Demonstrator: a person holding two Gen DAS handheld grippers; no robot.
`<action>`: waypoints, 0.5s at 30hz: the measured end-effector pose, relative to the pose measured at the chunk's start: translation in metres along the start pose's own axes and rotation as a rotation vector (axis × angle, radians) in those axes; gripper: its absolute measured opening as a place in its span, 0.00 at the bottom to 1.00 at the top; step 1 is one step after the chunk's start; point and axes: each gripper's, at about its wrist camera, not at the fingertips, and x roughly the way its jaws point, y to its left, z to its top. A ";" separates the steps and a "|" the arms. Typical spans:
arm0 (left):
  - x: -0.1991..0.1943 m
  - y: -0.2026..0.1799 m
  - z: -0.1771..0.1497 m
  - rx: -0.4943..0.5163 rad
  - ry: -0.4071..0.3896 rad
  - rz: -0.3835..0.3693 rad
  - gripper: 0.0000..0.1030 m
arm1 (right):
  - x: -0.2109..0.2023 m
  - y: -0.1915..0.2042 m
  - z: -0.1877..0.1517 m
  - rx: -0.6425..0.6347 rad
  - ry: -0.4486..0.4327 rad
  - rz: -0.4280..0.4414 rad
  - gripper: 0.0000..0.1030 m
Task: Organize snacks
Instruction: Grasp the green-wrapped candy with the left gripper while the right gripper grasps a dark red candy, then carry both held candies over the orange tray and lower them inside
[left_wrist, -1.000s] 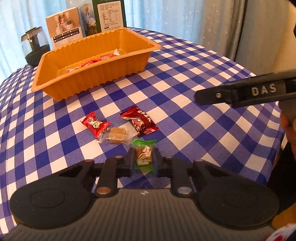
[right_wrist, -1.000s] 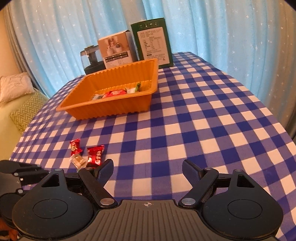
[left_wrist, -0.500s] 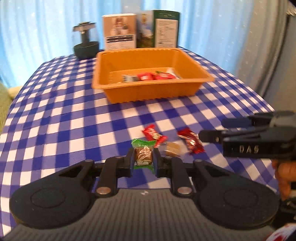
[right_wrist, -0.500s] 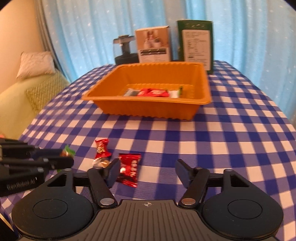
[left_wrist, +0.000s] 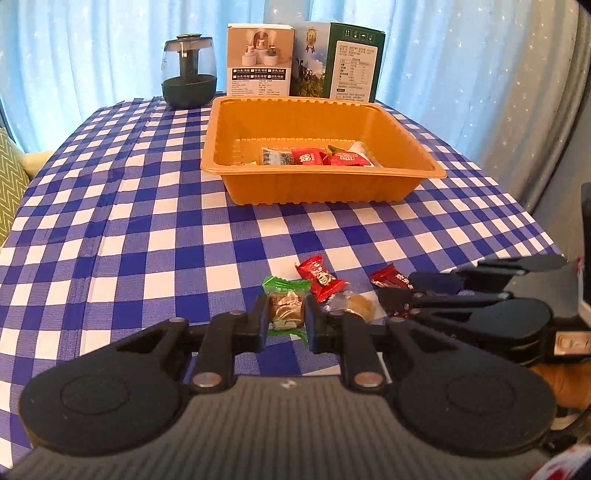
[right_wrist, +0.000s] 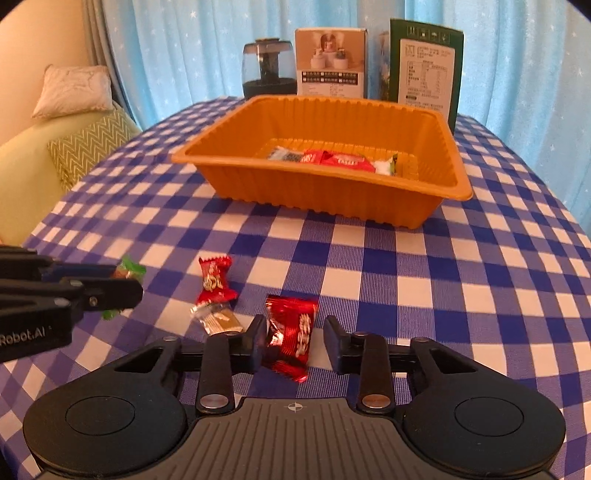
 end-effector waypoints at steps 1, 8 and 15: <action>0.000 -0.001 0.001 0.001 -0.003 -0.002 0.17 | -0.001 0.000 -0.001 0.000 -0.002 -0.003 0.25; -0.003 -0.012 0.008 0.015 -0.016 -0.007 0.17 | -0.021 -0.009 0.006 0.031 -0.048 -0.008 0.24; -0.004 -0.027 0.026 0.026 -0.019 -0.004 0.17 | -0.050 -0.019 0.027 0.053 -0.102 0.022 0.24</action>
